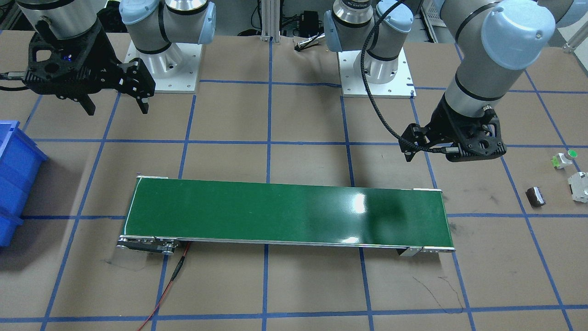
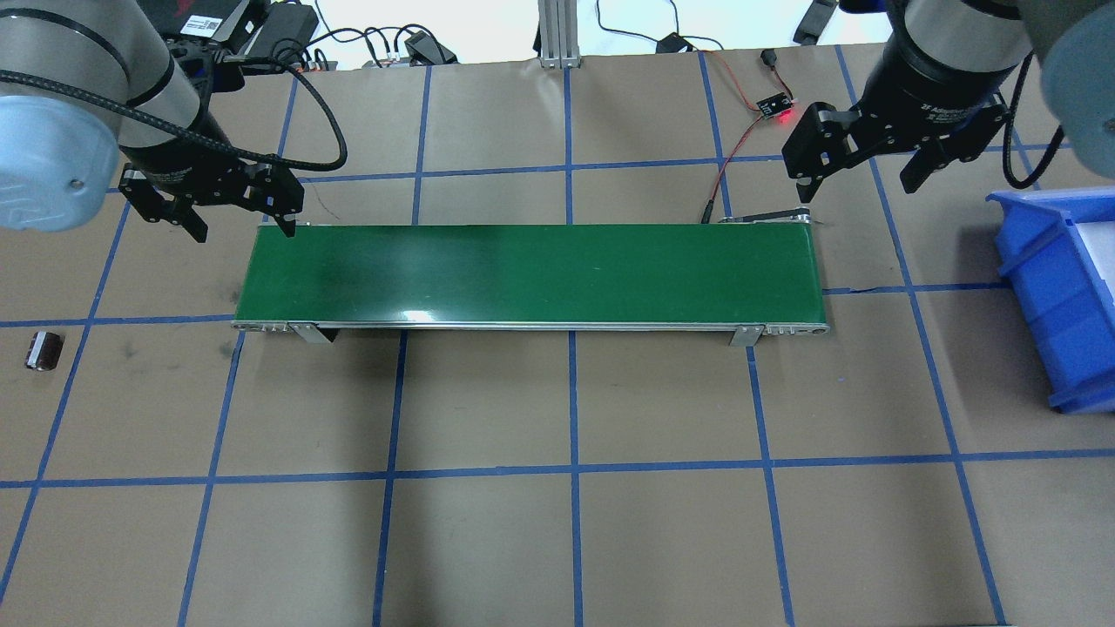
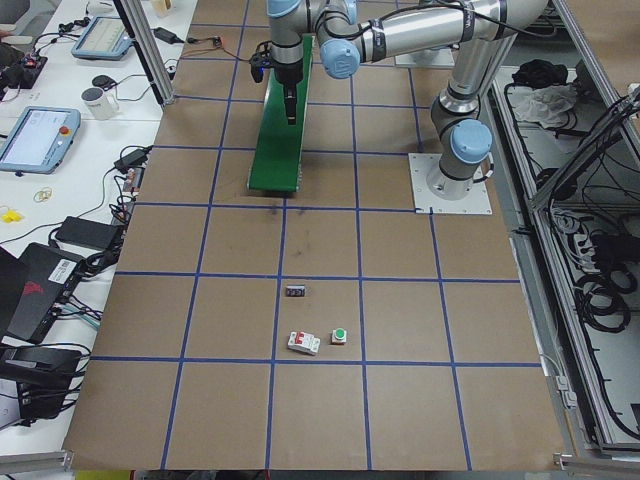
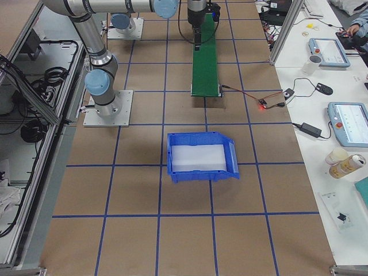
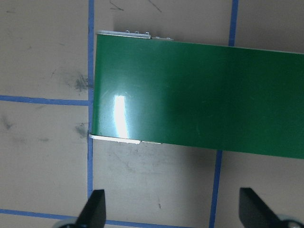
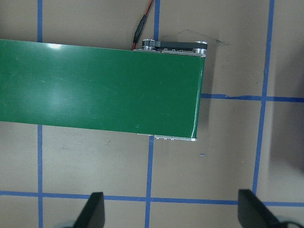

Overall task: Move capacitor from left to right
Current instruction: 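Move the left gripper down toward the capacitor beside the belt's end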

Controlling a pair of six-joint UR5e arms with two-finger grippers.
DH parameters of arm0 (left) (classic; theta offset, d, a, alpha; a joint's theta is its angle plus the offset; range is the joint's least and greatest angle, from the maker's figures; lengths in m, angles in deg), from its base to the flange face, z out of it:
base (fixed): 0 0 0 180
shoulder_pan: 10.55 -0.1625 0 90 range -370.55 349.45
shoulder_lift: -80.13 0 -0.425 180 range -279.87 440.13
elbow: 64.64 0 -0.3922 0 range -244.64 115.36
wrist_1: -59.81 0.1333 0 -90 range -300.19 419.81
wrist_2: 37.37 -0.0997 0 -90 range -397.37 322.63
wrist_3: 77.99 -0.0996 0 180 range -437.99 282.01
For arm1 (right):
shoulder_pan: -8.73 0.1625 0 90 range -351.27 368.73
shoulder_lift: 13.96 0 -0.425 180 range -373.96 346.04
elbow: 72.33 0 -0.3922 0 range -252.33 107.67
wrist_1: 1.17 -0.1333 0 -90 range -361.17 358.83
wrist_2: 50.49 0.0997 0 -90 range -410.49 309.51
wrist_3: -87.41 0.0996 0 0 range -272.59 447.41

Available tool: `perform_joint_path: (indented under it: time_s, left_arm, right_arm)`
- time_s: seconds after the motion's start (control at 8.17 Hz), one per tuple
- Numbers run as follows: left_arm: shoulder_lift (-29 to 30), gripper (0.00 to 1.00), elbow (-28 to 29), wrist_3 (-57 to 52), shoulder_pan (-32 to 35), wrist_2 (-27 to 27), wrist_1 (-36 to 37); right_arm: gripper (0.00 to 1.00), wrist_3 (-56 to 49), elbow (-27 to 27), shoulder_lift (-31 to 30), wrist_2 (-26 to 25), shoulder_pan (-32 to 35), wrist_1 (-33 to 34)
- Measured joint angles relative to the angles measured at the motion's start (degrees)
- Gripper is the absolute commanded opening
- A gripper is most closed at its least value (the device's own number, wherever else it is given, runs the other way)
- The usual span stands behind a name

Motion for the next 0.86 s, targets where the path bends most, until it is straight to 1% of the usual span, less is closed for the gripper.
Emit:
perform_joint_path:
  time_s: [0.61, 0.73, 0.86]
  left_arm:
    - [0.42, 1.0, -1.38, -1.09, -1.82, -0.71, -0.16]
    - [1.12, 1.0, -1.17, -1.52, -3.93, -0.65, 0.24]
    - [1.66, 1.0, -0.97, -3.89, -7.76, -0.57, 0.71]
  right_arm:
    - [1.0, 0.0, 0.05, -0.05, 0.13, -0.04, -0.05]
    - [1.0, 0.0, 0.03, -0.02, 0.09, -0.04, -0.15]
    - [1.0, 0.0, 0.01, -0.08, 0.02, -0.04, -0.1]
